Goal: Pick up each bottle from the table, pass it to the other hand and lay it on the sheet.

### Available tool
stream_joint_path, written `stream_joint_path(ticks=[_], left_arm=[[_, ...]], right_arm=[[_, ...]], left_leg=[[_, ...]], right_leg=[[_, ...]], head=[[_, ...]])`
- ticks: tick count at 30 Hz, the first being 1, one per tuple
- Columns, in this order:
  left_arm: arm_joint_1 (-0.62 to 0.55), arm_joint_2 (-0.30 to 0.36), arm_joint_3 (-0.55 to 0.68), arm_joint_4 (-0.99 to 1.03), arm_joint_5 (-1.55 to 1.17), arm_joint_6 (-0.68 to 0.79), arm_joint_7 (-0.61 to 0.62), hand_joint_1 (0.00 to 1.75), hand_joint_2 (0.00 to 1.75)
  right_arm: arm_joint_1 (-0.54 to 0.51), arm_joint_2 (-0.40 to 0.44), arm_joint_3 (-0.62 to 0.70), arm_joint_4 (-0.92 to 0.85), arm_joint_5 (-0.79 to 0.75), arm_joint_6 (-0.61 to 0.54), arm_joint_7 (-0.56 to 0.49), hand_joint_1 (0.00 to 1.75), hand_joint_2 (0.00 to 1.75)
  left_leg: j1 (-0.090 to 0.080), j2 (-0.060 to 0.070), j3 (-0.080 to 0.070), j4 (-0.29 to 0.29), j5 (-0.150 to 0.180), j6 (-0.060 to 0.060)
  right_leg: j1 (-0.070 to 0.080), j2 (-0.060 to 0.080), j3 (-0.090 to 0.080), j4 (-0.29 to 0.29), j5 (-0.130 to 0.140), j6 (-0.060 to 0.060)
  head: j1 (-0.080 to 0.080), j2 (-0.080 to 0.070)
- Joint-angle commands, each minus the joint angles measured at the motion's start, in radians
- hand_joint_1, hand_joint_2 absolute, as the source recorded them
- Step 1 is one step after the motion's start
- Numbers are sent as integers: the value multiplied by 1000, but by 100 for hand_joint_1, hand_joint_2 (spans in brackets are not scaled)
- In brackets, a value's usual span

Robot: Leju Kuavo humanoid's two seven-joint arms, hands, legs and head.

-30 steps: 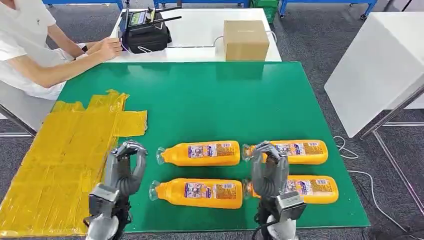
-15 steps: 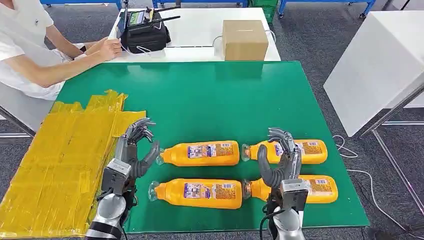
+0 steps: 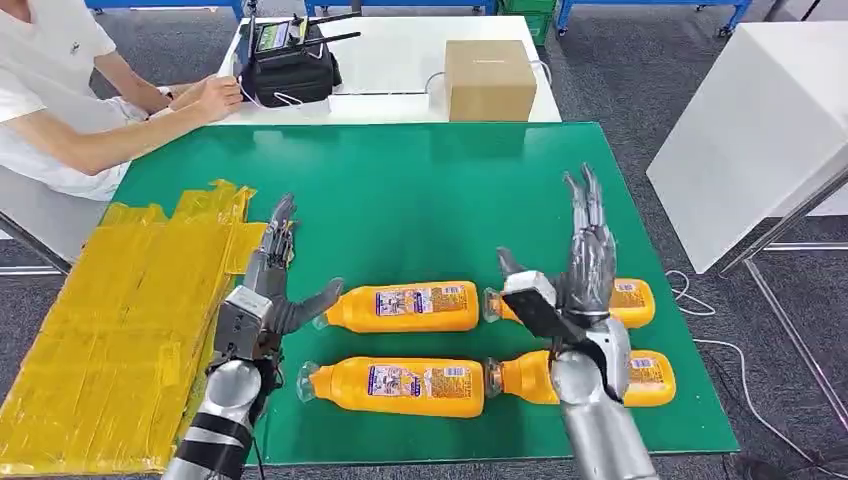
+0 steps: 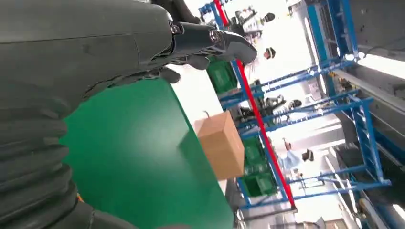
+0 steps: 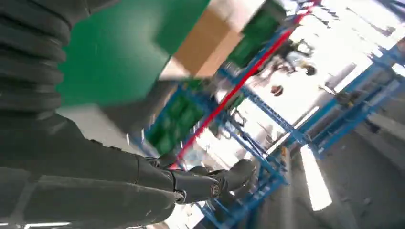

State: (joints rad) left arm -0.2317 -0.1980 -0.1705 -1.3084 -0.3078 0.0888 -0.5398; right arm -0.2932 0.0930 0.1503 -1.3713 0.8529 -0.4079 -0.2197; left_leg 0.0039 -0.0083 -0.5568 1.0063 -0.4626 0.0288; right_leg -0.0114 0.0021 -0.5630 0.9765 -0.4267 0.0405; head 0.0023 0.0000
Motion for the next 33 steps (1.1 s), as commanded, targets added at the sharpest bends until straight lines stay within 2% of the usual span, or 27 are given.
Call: stream_joint_path(ticks=[1,5,9,14,21,28,33], left_arm=[[-132,-23,-8,172,5,-25,13,0,175],[-156,-22,-11,200,8,-35,19,0,175],[-160,-23,-11,205,9,-36,19,0,175],[-180,-18,1,247,31,-39,15,0,175],[-182,-19,2,252,34,-40,11,0,175],[-229,-20,16,337,55,-36,-13,0,175],[-251,-23,28,384,64,-24,-26,0,175]], right_arm=[[-319,-108,126,395,204,69,111,0,175],[-416,-84,193,566,233,185,103,0,175],[-423,-77,197,586,234,171,103,0,175],[-460,-39,279,697,142,301,-34,0,175],[-464,-44,292,698,130,298,-32,0,175],[-475,-4,381,687,-34,476,-231,0,175],[-467,27,449,679,-73,509,-255,0,175]], left_leg=[[1,2,1,0,0,-1],[1,1,2,0,0,-1],[1,2,2,0,0,-1],[0,1,0,0,0,0],[1,0,0,1,0,-1],[1,2,0,1,0,-1],[1,2,0,1,0,-1]], right_leg=[[1,1,1,-1,1,-1],[1,2,2,-1,1,-1],[1,2,2,0,1,-1],[1,1,0,0,1,0],[1,0,0,0,0,-1],[1,1,0,1,1,-1],[1,1,-1,1,1,-1]], head=[[0,0],[0,0],[0,0],[0,0],[0,0],[0,0],[0,0]])
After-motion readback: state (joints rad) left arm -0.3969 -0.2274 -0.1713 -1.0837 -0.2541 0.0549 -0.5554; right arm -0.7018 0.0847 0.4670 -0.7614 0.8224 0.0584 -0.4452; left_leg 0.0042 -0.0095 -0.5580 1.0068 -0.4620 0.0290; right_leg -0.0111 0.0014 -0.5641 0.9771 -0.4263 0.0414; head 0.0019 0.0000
